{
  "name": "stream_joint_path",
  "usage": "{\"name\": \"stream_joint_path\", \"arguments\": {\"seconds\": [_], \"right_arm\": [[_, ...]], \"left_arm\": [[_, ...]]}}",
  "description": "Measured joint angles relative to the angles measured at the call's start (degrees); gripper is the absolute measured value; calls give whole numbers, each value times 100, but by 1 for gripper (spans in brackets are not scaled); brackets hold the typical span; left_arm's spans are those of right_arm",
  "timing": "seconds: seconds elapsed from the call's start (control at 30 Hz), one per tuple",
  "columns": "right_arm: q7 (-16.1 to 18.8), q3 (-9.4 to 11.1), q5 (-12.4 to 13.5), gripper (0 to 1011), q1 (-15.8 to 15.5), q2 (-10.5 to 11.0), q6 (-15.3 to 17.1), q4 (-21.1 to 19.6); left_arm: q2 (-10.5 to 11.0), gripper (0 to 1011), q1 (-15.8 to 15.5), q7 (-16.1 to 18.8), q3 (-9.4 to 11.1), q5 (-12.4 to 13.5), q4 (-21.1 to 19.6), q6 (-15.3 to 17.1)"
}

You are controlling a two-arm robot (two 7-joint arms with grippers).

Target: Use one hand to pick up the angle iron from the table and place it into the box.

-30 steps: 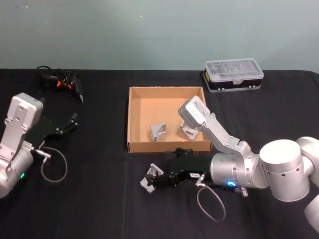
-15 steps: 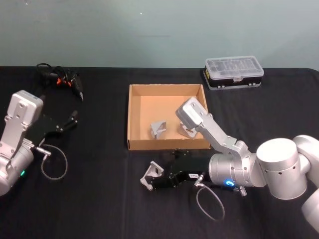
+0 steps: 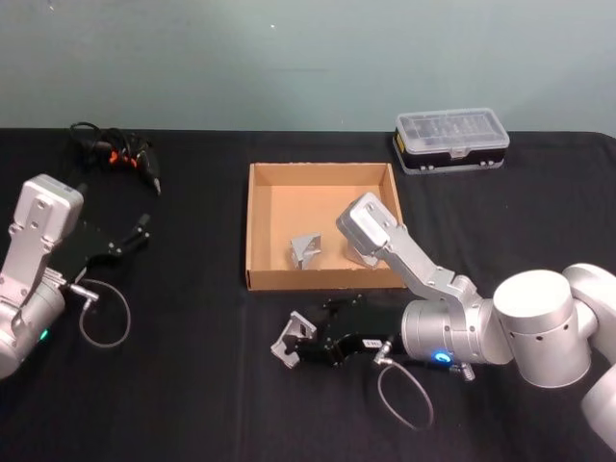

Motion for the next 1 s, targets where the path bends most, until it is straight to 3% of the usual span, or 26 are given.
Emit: {"name": "stream_joint_path", "arguments": {"seconds": [0.07, 0.17, 0.23, 0.27, 0.5, 0.77, 1.0], "right_arm": [[5, -7, -3, 565, -1, 2, -18, 0], [21, -24, -11, 433, -1, 3, -64, 18], [26, -26, -12, 419, -1, 3, -76, 25], [42, -42, -19, 313, -3, 6, -106, 43], [49, -40, -30, 104, -24, 6, -188, 62], [-3, -6, -48, 75, -71, -2, -259, 40], [-139, 189, -7, 75, -193, 31, -435, -220]], "left_arm": [[0, 1000, 0, 0, 0, 0, 0, 0], [0, 1000, 0, 0, 0, 0, 0, 0], [0, 1000, 0, 0, 0, 0, 0, 0], [0, 1000, 0, 0, 0, 0, 0, 0], [0, 1000, 0, 0, 0, 0, 0, 0], [0, 1000, 0, 0, 0, 0, 0, 0], [0, 1000, 0, 0, 0, 0, 0, 0]]}}
